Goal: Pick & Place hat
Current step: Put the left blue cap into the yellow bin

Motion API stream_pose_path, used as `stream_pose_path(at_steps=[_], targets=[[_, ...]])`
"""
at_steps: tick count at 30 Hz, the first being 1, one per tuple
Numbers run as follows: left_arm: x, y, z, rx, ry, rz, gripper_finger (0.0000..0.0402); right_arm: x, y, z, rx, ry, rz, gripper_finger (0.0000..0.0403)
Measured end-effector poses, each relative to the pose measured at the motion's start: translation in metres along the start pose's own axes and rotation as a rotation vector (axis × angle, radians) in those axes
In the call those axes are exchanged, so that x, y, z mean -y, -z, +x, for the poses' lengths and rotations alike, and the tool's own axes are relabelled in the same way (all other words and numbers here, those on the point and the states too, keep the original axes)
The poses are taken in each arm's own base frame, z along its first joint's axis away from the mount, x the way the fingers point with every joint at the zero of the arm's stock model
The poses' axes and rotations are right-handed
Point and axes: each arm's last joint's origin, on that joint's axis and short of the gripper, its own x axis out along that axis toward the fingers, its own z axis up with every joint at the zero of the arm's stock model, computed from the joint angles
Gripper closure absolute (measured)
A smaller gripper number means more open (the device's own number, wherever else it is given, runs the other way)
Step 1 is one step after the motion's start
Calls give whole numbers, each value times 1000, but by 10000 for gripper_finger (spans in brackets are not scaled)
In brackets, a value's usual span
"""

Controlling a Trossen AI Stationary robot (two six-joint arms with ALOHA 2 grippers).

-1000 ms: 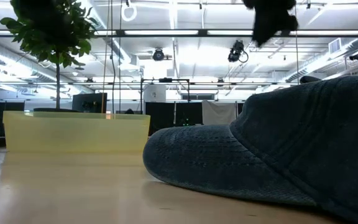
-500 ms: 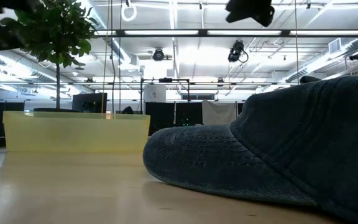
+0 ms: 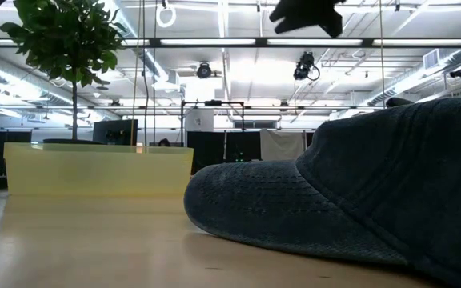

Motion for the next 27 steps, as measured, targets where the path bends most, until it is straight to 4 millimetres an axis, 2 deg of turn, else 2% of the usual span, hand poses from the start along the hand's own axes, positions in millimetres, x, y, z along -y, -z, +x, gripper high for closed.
stream_pose_path(at_steps=[9,17,21,27], targets=[[1,1,2,-28,-1,9,282,8,20,10,-78,10,-6,282],[9,1,-17,-37,34,93,282,7,20,12,-65,-12,1,282],[12,3,-19,-33,46,155,280,7,20,12,-61,-15,1,282],[14,5,-17,-37,39,182,236,7,20,12,-61,-15,-6,282]])
